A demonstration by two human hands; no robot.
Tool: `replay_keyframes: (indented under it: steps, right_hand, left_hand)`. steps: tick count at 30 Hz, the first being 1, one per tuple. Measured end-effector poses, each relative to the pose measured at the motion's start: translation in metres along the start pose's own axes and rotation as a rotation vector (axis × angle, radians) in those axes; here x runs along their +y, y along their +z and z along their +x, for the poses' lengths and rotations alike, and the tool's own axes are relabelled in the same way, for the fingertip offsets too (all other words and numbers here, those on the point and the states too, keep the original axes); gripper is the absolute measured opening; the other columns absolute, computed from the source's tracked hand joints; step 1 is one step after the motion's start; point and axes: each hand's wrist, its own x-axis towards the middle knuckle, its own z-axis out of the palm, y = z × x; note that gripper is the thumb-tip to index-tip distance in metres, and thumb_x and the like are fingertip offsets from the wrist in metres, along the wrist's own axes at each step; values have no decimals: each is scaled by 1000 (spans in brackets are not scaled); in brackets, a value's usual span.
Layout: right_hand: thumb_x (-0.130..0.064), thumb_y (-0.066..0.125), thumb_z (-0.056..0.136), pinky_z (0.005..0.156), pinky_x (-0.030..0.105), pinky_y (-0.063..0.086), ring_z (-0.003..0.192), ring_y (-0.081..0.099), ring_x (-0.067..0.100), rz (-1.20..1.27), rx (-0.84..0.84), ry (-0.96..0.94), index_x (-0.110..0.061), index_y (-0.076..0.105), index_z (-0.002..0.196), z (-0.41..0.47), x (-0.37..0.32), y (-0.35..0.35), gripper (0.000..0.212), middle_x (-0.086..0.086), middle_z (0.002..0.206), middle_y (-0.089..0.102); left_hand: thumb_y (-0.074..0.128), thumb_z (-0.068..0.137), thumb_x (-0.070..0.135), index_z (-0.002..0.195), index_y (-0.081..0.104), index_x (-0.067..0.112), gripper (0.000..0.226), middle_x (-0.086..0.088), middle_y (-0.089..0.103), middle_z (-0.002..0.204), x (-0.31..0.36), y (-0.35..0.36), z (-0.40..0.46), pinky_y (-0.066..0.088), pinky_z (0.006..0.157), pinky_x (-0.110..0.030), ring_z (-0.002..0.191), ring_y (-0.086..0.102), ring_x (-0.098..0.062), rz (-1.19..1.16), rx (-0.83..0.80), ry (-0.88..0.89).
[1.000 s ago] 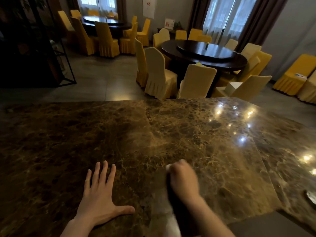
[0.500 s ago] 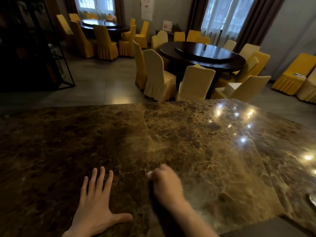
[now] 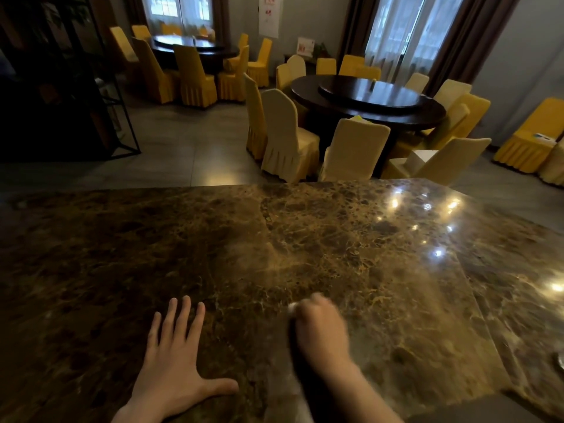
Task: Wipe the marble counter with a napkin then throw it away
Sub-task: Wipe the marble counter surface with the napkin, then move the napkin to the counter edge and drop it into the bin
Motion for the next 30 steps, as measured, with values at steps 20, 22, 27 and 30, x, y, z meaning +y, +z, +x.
replay_keyframes:
  steps: [20, 22, 27, 30]
  right_hand:
    - [-25, 58, 98, 69, 34, 50, 83, 59, 23, -62, -22, 66, -17, 68, 87, -29, 26, -25, 17, -1, 89, 59]
    - [-25, 57, 98, 70, 37, 50, 86, 60, 25, -99, -8, 163, -17, 69, 93, -25, 41, -32, 15, 2, 92, 60]
    - [-20, 55, 99, 61, 35, 44, 80, 59, 26, -96, 8, 259, -14, 68, 97, -33, 41, -29, 14, 2, 93, 54]
    - [-10, 56, 95, 62, 36, 48, 81, 58, 25, -56, -19, 241, -16, 69, 105, -42, 40, -30, 17, 1, 95, 53]
  left_hand:
    - [29, 37, 121, 150, -38, 30, 159, 1, -49, 158, -4, 5, 0, -26, 126, -53, 140, -55, -19, -26, 66, 22]
    - [30, 37, 121, 149, -37, 30, 159, 1, -48, 159, -4, 5, -1, -26, 126, -53, 141, -54, -20, -33, 67, 25]
    - [30, 38, 121, 150, -37, 31, 158, 1, -47, 160, -5, 5, 1, -27, 126, -52, 142, -53, -20, -30, 69, 31]
    - [29, 40, 120, 153, -34, 29, 158, 0, -43, 163, -6, 8, 0, -24, 127, -53, 146, -48, -21, -24, 98, 37]
